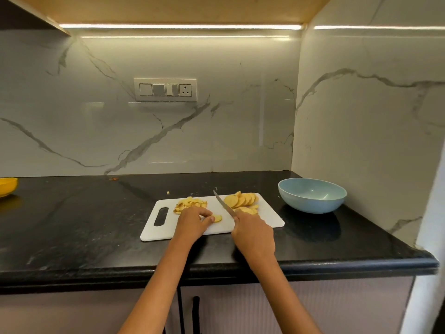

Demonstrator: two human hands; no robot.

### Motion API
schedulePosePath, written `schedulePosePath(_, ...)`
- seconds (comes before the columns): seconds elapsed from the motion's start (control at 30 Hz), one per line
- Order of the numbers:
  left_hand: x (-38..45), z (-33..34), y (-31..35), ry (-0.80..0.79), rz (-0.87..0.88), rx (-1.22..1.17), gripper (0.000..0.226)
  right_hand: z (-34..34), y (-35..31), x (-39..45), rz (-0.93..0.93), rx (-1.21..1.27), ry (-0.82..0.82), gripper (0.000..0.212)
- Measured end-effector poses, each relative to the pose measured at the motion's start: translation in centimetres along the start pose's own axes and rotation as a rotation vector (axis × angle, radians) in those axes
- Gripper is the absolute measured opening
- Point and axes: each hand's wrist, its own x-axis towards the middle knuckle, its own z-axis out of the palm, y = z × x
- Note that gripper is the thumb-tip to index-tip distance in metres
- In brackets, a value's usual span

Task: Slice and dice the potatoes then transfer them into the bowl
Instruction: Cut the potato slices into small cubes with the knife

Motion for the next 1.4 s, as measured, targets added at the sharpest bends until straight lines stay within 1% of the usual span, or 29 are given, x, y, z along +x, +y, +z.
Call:
schedulePosePath(0.17, -0.4, -0.1, 0.3, 0.015, -0.023, -0.026, 0.026, -0.3, -1.6, -1.3, 0.004, -0.130, -0.049, 0.027)
schedulePosePath(0.33, -0.8, -0.3, 0.5, 0.021, -0.030, -0.029, 0.025, -0.8, -2.5, -2.3, -0.005, -0.140, -0.057, 0.026)
schedulePosePath(0.67, -0.8, -0.5, 0.3, -0.006, -0.004, -0.066, 0.019, -1.2, -3.2, -2.7, -0.074, -0.236, -0.058, 0.024)
schedulePosePath(0.8, -0.7, -0.5, 0.5, 0.011, -0.006, -0.061, 0.016, -1.4, -3.8, -2.4, -0.103, -0.262, -0.055, 0.024)
schedulePosePath(1.0, -0.5, -0.2, 0.3, 0.021, -0.029, -0.053, 0.020, -2.2, -2.9, -4.7, -0.176, -0.293, -0.067, 0.026)
schedulePosePath(1.2, -0.9, -0.3, 0.4, 0.027, -0.015, -0.061, 0.020, -1.7, -3.3, -3.5, -0.141, -0.309, -0.059, 0.024)
schedulePosePath(1.33, -1.1, -0.4, 0.4, 0.076, -0.031, -0.073, 0.021, -1.4, -2.9, -3.7, -0.057, -0.218, -0.042, 0.025)
schedulePosePath(1.4, -1.0, -0.5, 0.4, 0.097, -0.047, -0.090, 0.020, -1.4, -2.8, -4.0, -0.058, -0.199, -0.024, 0.027)
